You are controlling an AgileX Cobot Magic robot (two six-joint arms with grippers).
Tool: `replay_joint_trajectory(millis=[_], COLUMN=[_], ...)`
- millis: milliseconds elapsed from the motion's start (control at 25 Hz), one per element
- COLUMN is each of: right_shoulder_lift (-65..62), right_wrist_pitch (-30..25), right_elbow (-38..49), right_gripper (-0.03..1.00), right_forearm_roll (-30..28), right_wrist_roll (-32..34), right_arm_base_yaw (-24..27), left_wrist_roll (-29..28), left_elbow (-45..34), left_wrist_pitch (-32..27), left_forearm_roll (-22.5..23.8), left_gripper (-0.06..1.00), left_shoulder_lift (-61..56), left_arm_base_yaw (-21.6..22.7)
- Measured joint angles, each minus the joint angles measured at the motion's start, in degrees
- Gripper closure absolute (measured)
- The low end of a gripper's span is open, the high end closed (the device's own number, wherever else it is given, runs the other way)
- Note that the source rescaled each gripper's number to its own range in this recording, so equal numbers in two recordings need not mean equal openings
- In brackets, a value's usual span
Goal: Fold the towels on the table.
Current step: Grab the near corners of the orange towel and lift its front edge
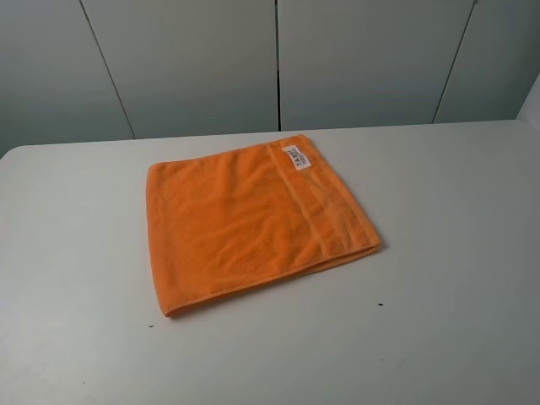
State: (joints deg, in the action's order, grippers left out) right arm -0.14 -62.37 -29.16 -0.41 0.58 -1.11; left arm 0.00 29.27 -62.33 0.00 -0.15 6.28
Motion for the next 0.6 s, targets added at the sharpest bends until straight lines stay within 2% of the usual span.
replay_joint_trajectory(millis=[600], right_shoulder_lift=[0.0], right_wrist_pitch=[0.0], right_elbow=[0.0], right_gripper=[-0.03], right_forearm_roll=[0.0], right_wrist_roll=[0.0], right_arm_base_yaw=[0.0], left_wrist_roll=[0.0], left_elbow=[0.0], left_wrist_pitch=[0.0], left_forearm_roll=[0.0], left_gripper=[-0.06], left_shoulder_lift=[0.0], left_arm_base_yaw=[0.0])
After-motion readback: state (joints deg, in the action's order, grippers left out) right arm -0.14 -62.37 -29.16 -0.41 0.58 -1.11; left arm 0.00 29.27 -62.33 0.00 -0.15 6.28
